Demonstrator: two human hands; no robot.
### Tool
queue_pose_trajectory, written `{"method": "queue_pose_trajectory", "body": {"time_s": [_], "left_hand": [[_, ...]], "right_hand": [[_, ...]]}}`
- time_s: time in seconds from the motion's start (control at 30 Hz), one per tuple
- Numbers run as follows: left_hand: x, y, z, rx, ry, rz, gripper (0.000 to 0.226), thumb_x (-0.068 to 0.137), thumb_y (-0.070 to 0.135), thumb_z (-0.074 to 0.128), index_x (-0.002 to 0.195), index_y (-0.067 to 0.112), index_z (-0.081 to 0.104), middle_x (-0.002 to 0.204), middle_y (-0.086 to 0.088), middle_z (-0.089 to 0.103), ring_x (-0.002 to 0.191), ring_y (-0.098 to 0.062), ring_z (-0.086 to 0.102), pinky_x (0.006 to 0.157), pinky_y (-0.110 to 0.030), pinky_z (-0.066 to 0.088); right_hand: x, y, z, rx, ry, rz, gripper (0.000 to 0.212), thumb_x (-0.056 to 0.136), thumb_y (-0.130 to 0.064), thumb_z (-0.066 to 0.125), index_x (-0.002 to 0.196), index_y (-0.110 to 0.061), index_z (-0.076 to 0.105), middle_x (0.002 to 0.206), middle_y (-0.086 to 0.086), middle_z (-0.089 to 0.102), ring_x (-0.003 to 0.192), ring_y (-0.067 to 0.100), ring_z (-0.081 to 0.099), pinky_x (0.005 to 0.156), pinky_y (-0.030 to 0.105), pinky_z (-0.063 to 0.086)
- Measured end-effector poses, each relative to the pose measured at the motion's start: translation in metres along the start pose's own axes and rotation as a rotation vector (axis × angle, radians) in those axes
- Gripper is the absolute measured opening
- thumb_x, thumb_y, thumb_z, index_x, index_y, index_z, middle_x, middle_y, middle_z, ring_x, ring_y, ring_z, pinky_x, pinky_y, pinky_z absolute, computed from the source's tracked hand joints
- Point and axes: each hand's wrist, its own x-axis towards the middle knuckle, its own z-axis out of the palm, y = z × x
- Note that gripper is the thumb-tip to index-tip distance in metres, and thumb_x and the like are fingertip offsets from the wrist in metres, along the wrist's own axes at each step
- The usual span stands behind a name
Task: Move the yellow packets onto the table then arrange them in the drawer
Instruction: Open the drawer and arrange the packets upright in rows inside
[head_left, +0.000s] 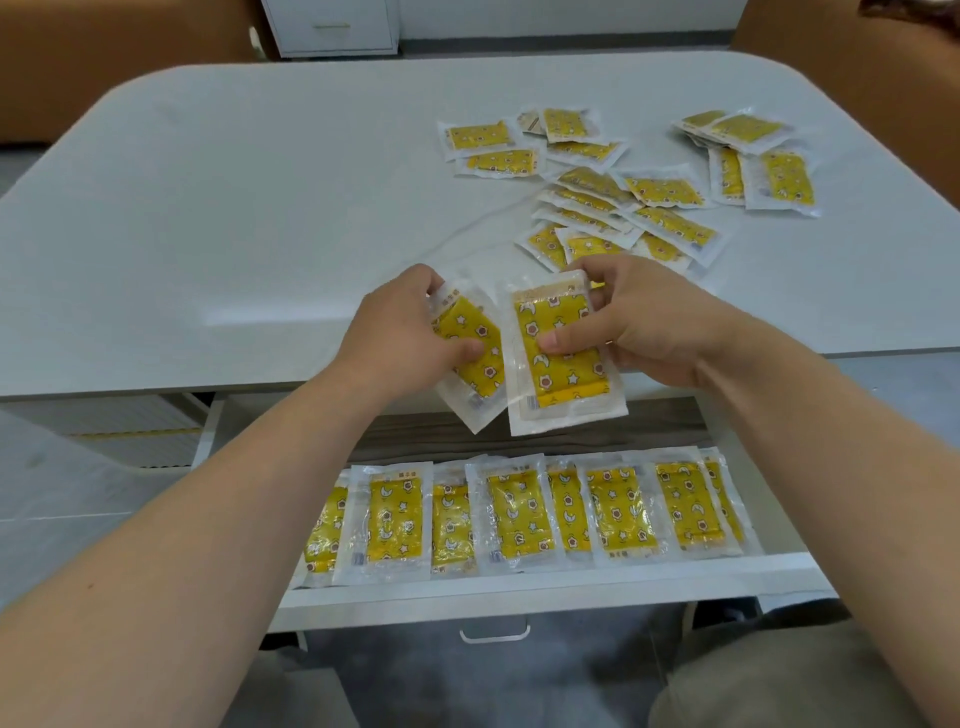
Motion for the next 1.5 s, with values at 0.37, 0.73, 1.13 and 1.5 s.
{"method": "queue_pose_trajectory", "body": {"time_s": [0.37, 0.73, 1.13, 1.5], "left_hand": [[-0.035, 0.021, 0.016, 0.251, -0.45, 0.237, 0.04, 0.079, 0.032, 0.083, 0.115, 0.03, 0.064, 0.105, 0.011, 0.067, 0.094, -0.013, 0.062, 0.083, -0.034, 0.053], [-0.037, 0.022, 0.076, 0.312, -0.545, 0.249, 0.028, 0.087, 0.026, 0.075, 0.112, 0.027, 0.064, 0.105, 0.008, 0.064, 0.096, -0.018, 0.061, 0.078, -0.035, 0.053], [-0.041, 0.034, 0.133, 0.18, -0.705, 0.172, 0.03, 0.1, 0.022, 0.06, 0.13, 0.021, 0.059, 0.121, 0.001, 0.063, 0.106, -0.02, 0.059, 0.089, -0.035, 0.052], [-0.04, 0.032, 0.149, 0.349, -0.616, 0.278, 0.032, 0.097, 0.029, 0.063, 0.127, 0.023, 0.059, 0.119, 0.0, 0.058, 0.102, -0.019, 0.055, 0.085, -0.033, 0.048]], "right_hand": [[-0.025, 0.007, -0.029, -0.361, -0.365, 0.274, 0.037, 0.08, 0.018, 0.072, 0.106, -0.007, 0.062, 0.093, 0.015, 0.076, 0.085, 0.03, 0.076, 0.066, 0.037, 0.063], [-0.03, 0.051, -0.066, -1.063, -0.058, 0.499, 0.041, 0.081, -0.007, 0.081, 0.114, -0.022, 0.06, 0.099, 0.002, 0.062, 0.08, 0.024, 0.069, 0.059, 0.035, 0.062], [-0.023, 0.095, -0.072, -1.374, -0.229, 0.493, 0.043, 0.08, -0.006, 0.078, 0.118, -0.018, 0.065, 0.101, -0.002, 0.065, 0.091, 0.019, 0.067, 0.078, 0.03, 0.059], [-0.019, 0.114, -0.054, -1.678, -0.076, 0.569, 0.019, 0.092, -0.007, 0.053, 0.107, -0.017, 0.061, 0.104, 0.005, 0.06, 0.112, 0.029, 0.057, 0.103, 0.043, 0.043]]}}
